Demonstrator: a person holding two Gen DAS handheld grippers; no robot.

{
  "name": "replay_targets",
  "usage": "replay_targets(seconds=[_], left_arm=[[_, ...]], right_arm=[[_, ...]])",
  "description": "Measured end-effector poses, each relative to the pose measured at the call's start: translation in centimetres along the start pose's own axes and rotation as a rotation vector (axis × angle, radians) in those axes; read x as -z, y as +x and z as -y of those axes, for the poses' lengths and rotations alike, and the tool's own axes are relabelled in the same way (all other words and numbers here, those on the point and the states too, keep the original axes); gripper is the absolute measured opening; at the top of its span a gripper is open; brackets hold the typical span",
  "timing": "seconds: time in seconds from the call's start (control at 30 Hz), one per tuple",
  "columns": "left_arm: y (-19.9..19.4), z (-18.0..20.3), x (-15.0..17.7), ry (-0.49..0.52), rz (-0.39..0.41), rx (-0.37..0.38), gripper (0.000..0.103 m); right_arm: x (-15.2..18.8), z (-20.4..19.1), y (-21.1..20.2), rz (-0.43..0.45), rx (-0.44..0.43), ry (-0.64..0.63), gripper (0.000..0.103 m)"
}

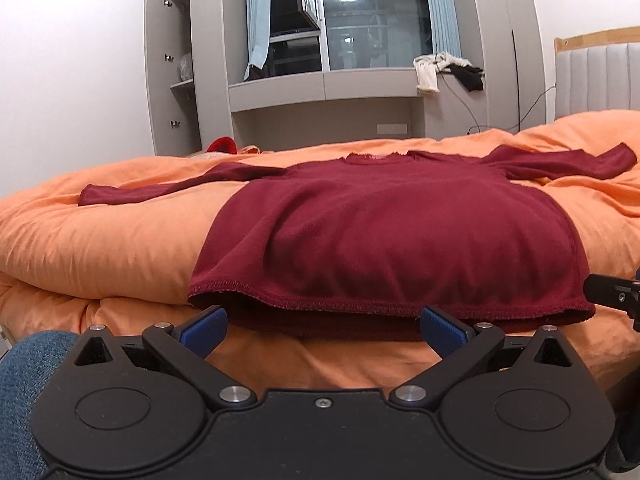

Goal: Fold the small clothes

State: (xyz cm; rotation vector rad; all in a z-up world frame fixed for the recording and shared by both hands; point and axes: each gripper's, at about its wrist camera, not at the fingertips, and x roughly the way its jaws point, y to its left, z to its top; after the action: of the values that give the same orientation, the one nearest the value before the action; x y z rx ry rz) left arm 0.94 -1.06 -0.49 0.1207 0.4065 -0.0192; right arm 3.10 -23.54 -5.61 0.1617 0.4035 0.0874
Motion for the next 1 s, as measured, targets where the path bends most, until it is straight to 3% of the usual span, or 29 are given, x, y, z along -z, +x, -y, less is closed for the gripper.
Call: replay_targets(seconds=[0.2,0.33,0.4,0.63,0.8,1.0], left_arm=[[1.2,0.0,-0.4,-0.013,-0.067,-0.001,0.102],[2.5,0.1,-1.2,-0.013,-0.131,0.008,0.102],[2.8,0.4,-1.7,-0.006,-0.144,0.025,0.102],[4.0,2.4,-4.9,0.011,-0.141,0.087,0.102],[5.8,3.8,-7.5,0.035,-0.126,0.067,0.102],[8.9,4.3,-11.0,-0.053,-0.145,0.054,0.102]], right_arm=[[-1.4,0.7,0.5,-0.09,0.011,0.035,0.103],[-3.6,1.4,1.1,-0.156,-0.034,0.052,0.103],[-4.9,1.9,1.4,-0.145,-0.047,0.037,0.103],[-8.6,3.1,2.4,-0.09,0.024,-0.088,0.103],[-10.3,4.1,3.7,-0.076,0.033,-0.113,0.103],[-12.0,5.9,6.1,-0.086,0.059,-0.095,0.103]])
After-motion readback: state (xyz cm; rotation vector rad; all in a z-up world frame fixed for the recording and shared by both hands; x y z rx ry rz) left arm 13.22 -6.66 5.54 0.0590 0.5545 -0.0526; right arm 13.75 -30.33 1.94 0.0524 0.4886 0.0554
